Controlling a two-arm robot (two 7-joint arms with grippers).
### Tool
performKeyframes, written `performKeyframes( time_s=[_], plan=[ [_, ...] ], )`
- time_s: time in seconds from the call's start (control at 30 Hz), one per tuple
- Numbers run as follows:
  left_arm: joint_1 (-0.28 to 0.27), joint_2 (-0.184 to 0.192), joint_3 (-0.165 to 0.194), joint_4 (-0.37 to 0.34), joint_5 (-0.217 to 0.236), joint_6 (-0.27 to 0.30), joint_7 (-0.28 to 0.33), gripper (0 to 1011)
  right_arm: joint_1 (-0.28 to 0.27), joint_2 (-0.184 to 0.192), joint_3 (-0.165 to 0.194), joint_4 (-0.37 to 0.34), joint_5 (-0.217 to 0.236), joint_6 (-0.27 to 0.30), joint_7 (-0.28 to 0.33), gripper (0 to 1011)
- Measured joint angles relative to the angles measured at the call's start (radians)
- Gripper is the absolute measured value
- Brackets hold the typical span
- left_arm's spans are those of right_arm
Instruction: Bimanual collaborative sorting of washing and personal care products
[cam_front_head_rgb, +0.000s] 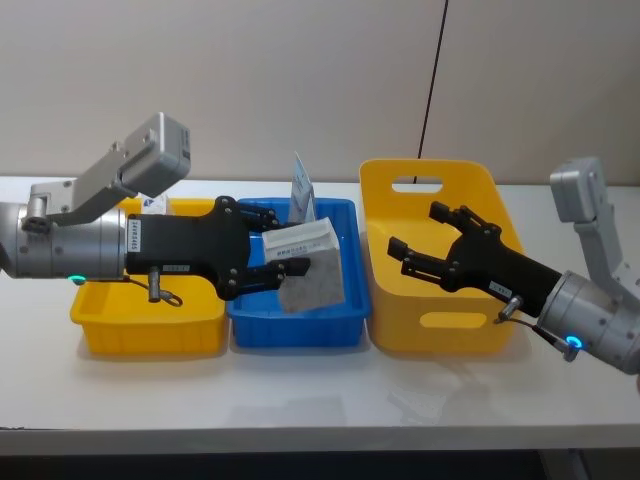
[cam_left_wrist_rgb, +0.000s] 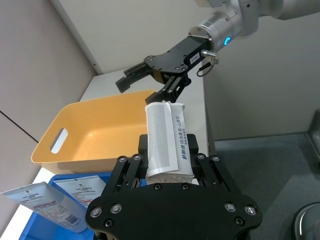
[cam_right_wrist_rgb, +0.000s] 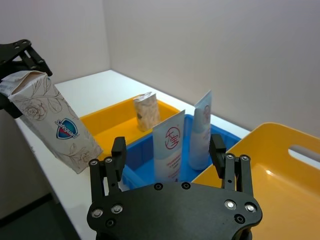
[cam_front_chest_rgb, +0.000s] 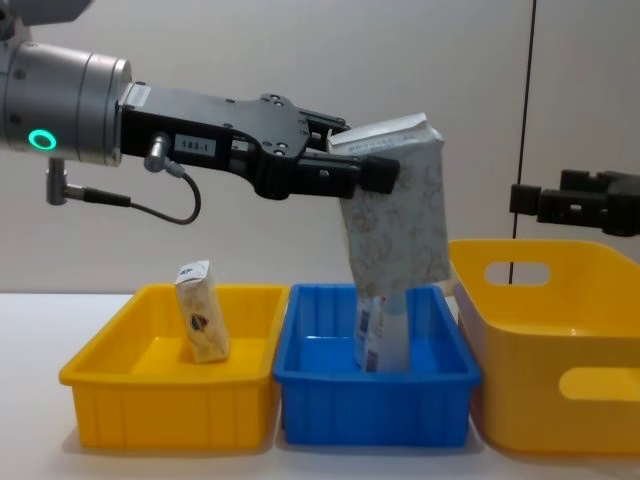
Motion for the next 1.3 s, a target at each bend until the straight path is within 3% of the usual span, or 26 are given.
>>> performKeyframes(
  time_s=[0.37, 0.63, 1.3],
  plan=[
    [0.000, 0.000, 0.000, 0.000, 0.000, 0.000, 0.000, 386, 0.120, 0.024, -0.063, 0.107, 0.026, 0.052, 0.153, 1000],
    [0.000, 0.000, 0.000, 0.000, 0.000, 0.000, 0.000, 386, 0.166, 0.036, -0.094, 0.132, 0.039, 0.072, 0.224, 1000],
    [0.000, 0.000, 0.000, 0.000, 0.000, 0.000, 0.000, 386, 0.181, 0.093, -0.115, 0.092, 0.092, 0.084, 0.344, 1000]
  ],
)
